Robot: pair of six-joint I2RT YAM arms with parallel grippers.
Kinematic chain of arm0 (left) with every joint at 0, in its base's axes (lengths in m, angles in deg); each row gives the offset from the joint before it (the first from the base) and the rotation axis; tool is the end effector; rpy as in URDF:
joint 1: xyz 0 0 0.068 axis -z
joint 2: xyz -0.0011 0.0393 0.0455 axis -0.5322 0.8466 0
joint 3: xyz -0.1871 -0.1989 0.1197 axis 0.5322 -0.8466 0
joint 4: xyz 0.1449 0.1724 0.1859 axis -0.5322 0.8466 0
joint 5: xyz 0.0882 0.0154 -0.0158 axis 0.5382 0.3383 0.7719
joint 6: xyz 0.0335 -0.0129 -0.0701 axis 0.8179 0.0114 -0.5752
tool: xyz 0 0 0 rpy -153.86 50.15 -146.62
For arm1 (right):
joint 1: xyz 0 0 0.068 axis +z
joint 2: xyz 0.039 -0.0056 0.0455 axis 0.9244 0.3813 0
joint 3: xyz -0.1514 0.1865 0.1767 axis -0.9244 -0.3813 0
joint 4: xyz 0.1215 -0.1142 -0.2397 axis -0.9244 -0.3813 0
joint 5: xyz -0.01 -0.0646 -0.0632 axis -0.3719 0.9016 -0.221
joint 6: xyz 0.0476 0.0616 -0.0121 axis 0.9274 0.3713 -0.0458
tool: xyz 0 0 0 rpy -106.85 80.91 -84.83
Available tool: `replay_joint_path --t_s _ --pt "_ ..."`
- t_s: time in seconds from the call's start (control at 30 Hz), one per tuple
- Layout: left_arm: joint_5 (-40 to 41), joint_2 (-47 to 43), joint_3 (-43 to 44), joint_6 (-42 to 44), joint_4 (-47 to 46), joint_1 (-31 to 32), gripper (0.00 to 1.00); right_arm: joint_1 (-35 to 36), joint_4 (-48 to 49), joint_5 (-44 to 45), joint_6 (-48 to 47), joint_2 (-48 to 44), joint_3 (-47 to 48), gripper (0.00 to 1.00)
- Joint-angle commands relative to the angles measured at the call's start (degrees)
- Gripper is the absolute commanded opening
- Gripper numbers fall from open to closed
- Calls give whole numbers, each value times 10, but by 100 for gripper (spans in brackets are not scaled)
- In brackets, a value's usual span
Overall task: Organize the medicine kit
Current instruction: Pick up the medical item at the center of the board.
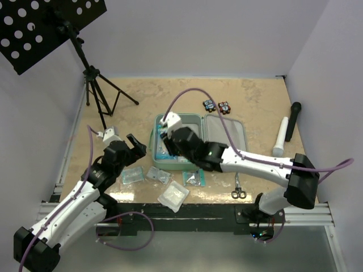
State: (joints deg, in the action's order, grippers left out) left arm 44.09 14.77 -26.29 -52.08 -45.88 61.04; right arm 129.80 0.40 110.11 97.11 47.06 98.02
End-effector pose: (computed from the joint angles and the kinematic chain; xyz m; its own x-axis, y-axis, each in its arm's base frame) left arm 0.1789 -0.0737 0.2175 -0.4786 -0.5983 -0.6426 -0.2624 0.7959 -0.5456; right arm 0.2083 0.3391 0.3099 -0.3262 -0.2355 -0.9155 -0.6012 0.7991 0.0086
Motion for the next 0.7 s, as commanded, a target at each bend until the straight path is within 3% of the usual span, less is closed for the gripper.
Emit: replay_joint_path --t_s 0.0,0.23,0.67 --pt "12 5 18 -1 -5 -3 93 124 -13 7 72 0 -49 43" --pt "6 0 4 -22 1 -3 94 198 9 -28 139 -27 -112 63" --pt "1 -26 -6 -31 23 -3 94 237 9 -15 177 49 -148 65"
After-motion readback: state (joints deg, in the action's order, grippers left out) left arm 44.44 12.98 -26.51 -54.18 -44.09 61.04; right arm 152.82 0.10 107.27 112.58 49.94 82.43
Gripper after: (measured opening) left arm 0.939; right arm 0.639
